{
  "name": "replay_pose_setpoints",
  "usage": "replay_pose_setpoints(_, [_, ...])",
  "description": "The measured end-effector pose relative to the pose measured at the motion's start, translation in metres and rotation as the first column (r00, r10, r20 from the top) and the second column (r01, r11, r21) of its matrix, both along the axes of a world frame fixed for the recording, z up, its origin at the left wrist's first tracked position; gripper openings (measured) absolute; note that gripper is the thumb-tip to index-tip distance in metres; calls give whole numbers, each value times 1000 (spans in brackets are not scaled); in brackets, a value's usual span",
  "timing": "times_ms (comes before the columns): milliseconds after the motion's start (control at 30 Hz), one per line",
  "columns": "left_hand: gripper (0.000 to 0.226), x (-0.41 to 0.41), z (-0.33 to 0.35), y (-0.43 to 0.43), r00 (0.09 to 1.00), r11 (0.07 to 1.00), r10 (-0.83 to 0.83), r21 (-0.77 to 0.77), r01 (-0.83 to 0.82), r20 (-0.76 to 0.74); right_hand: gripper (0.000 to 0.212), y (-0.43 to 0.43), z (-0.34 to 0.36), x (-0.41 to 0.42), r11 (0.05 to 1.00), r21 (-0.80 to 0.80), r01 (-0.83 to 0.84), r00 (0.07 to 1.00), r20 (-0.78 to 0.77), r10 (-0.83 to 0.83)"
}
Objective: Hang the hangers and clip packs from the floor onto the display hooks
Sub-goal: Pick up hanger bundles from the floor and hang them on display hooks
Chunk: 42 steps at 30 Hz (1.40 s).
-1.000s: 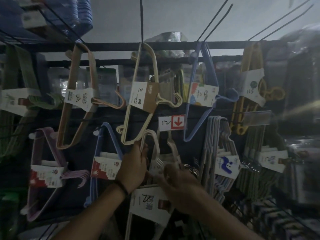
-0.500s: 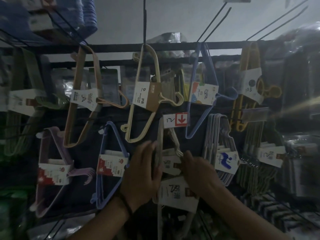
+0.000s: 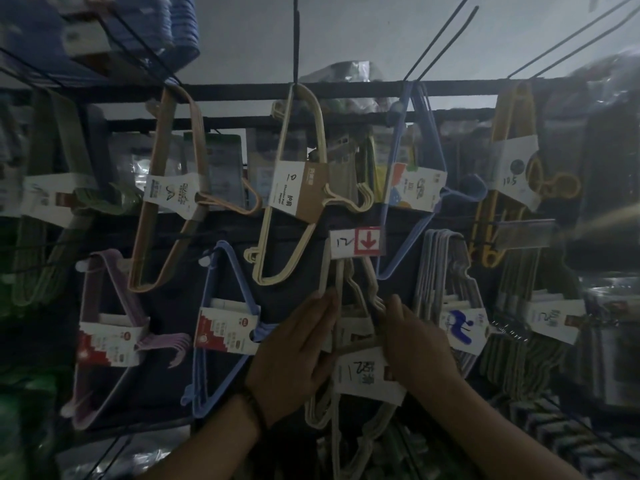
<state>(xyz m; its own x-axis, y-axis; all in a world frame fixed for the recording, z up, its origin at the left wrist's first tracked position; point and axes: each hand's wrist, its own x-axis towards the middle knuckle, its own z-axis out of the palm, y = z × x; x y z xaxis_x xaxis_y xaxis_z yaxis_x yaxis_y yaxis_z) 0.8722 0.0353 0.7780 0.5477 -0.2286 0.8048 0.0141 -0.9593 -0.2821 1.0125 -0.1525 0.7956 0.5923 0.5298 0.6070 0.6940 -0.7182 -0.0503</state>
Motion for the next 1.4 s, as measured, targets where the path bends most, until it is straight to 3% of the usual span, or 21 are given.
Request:
replay_pose_setpoints(67, [82,4,1,3,999,999,37,-7,-37,-16,67,10,6,3,997,34,-66,993,-91,69])
replay_pose_setpoints(200, [65,14,8,10,984,987,160,6,-160,-74,18,34,24,10,988,104,-114,990,-75,122])
replay_pose_setpoints(267, [60,17,11,12,962,972,224,-32,-232,-154,7,47,32,13,983,123,-137,979,-135,153])
replay_pose_setpoints(433, [58,25,13,14,899,939,296,-72,-335,-322,15,75,34,29,978,157,-140,940,-289,181])
replay_pose_setpoints(600, [42,28,19,4,894,940,243,-137,-313,-376,55,79,24,50,992,37,-119,932,-340,124])
replay_pose_setpoints(700, [29,9,11,-8,910,943,228,-153,-294,-347,47,75,14,44,982,161,-94,951,-278,136])
replay_pose_setpoints(767, [28,-18,-4,-17,882,908,232,-234,-348,-410,55,74,-3,32,952,298,-74,975,-177,132])
replay_pose_setpoints(867, [32,-75,-43,-34,805,781,222,-393,-485,-551,79,67,-36,-1,893,425,-147,976,-87,202])
replay_pose_setpoints(933, [37,-118,-76,-49,725,689,218,-423,-588,-653,81,61,-55,-23,860,485,-156,972,-78,220])
replay_pose_setpoints(1000, [42,-166,-111,-63,629,601,164,-428,-675,-760,68,56,-73,-47,863,485,-145,965,-123,231])
replay_pose_setpoints(1067, [38,-220,-148,-75,552,463,21,-482,-744,-833,41,55,-93,-77,859,438,-265,924,-140,357])
replay_pose_setpoints(1167, [39,-312,-198,-107,488,259,-116,-500,-826,-865,6,55,-135,-148,768,265,-583,740,-217,636])
replay_pose_setpoints(1200, [39,-344,-212,-122,467,214,-110,-480,-851,-877,4,56,-150,-176,727,193,-659,671,-287,684])
replay_pose_setpoints(1267, [38,-406,-238,-152,467,135,-53,-470,-872,-883,10,58,-181,-242,629,18,-777,547,-475,689])
replay_pose_setpoints(1400, [38,-530,-278,-205,505,-85,-56,-500,-862,-861,21,56,-254,-386,279,-202,-939,332,-747,577])
